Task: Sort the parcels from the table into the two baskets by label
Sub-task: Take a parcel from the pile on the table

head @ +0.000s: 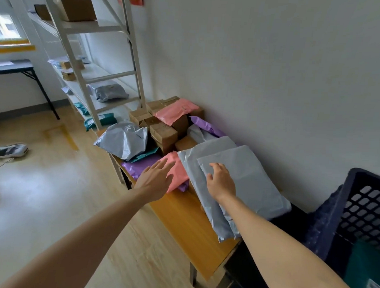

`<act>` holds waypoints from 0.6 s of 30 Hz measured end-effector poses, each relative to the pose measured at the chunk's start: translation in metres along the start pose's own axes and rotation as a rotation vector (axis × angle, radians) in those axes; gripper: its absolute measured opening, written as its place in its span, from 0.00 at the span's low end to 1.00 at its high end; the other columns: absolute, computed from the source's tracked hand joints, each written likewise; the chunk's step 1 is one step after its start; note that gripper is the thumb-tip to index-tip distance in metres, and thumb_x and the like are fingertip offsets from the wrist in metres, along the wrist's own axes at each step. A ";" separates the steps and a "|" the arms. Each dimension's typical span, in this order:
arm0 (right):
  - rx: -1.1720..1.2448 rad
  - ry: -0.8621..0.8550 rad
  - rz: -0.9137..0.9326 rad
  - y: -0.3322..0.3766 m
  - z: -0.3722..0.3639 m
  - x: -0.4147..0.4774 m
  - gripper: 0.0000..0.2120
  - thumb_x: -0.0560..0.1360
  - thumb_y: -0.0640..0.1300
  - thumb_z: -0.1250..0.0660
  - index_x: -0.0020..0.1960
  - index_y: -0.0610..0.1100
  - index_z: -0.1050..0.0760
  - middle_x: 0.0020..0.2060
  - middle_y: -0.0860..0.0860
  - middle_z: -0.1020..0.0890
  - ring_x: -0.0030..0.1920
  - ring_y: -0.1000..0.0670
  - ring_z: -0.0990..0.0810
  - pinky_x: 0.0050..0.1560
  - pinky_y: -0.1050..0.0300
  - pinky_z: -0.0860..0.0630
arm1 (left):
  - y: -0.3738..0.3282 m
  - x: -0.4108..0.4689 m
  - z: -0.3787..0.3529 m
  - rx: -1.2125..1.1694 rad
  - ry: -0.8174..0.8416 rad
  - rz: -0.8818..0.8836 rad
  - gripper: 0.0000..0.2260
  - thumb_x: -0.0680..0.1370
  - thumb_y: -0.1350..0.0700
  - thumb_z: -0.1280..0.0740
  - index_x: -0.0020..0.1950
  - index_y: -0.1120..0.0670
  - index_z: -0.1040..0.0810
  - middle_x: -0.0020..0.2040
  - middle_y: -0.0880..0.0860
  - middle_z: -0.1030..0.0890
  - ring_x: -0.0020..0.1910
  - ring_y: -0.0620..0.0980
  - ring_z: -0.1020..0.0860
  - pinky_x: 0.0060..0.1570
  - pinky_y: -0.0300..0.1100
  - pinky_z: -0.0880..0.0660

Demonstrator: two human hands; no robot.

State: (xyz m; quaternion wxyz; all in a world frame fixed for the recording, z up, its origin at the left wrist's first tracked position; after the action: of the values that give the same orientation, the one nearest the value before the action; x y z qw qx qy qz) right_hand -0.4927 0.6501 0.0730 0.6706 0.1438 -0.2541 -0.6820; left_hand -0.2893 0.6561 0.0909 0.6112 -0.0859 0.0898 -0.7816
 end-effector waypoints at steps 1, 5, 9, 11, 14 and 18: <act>-0.009 0.009 -0.015 -0.003 -0.005 0.004 0.19 0.82 0.43 0.43 0.72 0.42 0.34 0.68 0.46 0.29 0.66 0.46 0.28 0.61 0.54 0.27 | 0.000 0.008 -0.003 -0.006 0.008 -0.024 0.22 0.84 0.50 0.47 0.79 0.47 0.45 0.79 0.50 0.45 0.77 0.51 0.43 0.73 0.49 0.40; -0.051 0.032 -0.082 -0.018 -0.020 0.018 0.20 0.81 0.45 0.41 0.72 0.42 0.34 0.69 0.45 0.30 0.67 0.46 0.29 0.63 0.52 0.27 | 0.003 0.041 -0.020 -0.022 0.065 -0.123 0.22 0.84 0.51 0.46 0.79 0.48 0.44 0.79 0.51 0.43 0.78 0.52 0.45 0.74 0.53 0.44; -0.093 0.029 -0.158 -0.032 -0.034 0.030 0.23 0.80 0.49 0.39 0.73 0.42 0.36 0.70 0.46 0.32 0.69 0.45 0.32 0.65 0.51 0.30 | 0.001 0.078 -0.035 0.001 0.120 -0.228 0.23 0.84 0.51 0.46 0.79 0.48 0.44 0.79 0.51 0.44 0.78 0.51 0.46 0.74 0.49 0.45; -0.124 0.022 -0.207 -0.038 -0.041 0.034 0.26 0.79 0.52 0.38 0.73 0.43 0.37 0.71 0.46 0.33 0.70 0.45 0.33 0.66 0.50 0.32 | 0.000 0.095 -0.043 0.005 0.156 -0.281 0.22 0.84 0.50 0.46 0.79 0.47 0.45 0.79 0.51 0.45 0.78 0.51 0.46 0.75 0.48 0.46; -0.184 0.047 -0.273 -0.044 -0.053 0.037 0.31 0.77 0.57 0.37 0.74 0.46 0.40 0.75 0.46 0.39 0.73 0.45 0.37 0.69 0.48 0.34 | -0.003 0.116 -0.052 0.027 0.213 -0.385 0.22 0.84 0.51 0.48 0.79 0.45 0.46 0.79 0.51 0.46 0.78 0.53 0.48 0.76 0.52 0.48; -0.254 0.060 -0.346 -0.045 -0.068 0.038 0.32 0.77 0.57 0.36 0.76 0.48 0.44 0.77 0.47 0.44 0.75 0.46 0.42 0.72 0.49 0.37 | -0.010 0.141 -0.058 0.031 0.264 -0.517 0.25 0.83 0.61 0.46 0.79 0.45 0.46 0.80 0.51 0.48 0.78 0.53 0.49 0.76 0.52 0.48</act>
State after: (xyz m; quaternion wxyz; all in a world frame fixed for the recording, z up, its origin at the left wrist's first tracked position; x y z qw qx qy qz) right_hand -0.4965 0.6012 -0.0018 0.5634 0.1201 -0.1175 -0.8089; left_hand -0.3469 0.5235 0.0408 0.3760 0.0056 0.1317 -0.9172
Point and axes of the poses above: each hand's wrist, its own x-axis towards the middle knuckle, its own z-axis out of the back of the hand, y = z × x, the point moved 3 cm from there along x, towards the middle knuckle
